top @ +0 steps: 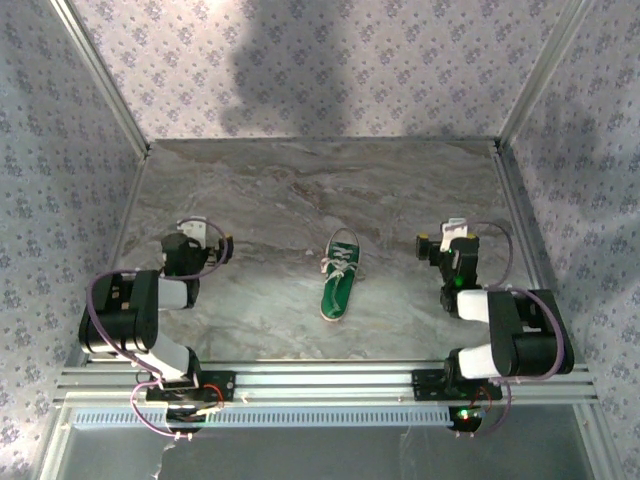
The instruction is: Tie the shoes
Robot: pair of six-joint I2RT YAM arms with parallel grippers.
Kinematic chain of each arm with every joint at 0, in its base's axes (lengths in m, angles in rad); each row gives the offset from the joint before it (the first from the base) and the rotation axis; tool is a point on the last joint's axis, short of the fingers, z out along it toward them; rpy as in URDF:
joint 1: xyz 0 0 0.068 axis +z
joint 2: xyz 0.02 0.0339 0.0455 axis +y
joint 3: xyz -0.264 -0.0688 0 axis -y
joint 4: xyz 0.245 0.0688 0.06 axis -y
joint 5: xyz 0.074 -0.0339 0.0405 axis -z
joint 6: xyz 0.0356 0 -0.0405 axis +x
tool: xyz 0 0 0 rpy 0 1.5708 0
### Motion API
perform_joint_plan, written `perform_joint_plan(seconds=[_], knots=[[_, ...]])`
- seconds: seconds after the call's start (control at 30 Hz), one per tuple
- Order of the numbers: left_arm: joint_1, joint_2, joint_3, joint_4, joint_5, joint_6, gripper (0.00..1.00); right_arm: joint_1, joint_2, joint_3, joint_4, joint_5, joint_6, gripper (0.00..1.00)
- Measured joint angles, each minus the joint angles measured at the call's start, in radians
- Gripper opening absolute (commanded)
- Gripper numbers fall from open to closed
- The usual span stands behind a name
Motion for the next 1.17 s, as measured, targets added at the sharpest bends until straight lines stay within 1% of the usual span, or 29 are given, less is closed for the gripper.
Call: perform_joint_plan(seconds=[0.1, 0.23, 0.37, 0.43, 0.57, 0.77, 1.17], knots=[[0.0, 0.003, 0.033, -0.011, -0.026, -0.016, 1.0, 0.0, 0.024, -0.034, 0.076, 0.013, 0.001, 1.0], [0.0, 0.004, 0.056, -0.022, -0.066, -0.036, 1.0, -0.013, 0.084, -0.038, 0.165, 0.052, 0.021, 0.99], [0.0, 0.005, 0.056, -0.034, -0.081, -0.043, 1.0, -0.041, 0.102, -0.007, 0.131, 0.068, 0.047, 1.0], [0.0, 0.005, 0.056, -0.035, -0.087, -0.044, 1.0, -0.052, 0.11, 0.063, 0.053, 0.037, 0.046, 1.0], [0.0, 0.005, 0.056, -0.035, -0.088, -0.047, 1.0, -0.058, 0.113, 0.138, 0.009, -0.051, 0.034, 1.0], [0.0, 0.005, 0.056, -0.035, -0.088, -0.047, 1.0, -0.062, 0.114, 0.141, -0.04, -0.098, 0.033, 1.0], [0.0, 0.005, 0.056, -0.035, -0.088, -0.048, 1.0, -0.062, 0.114, 0.141, -0.063, -0.109, 0.031, 0.99]])
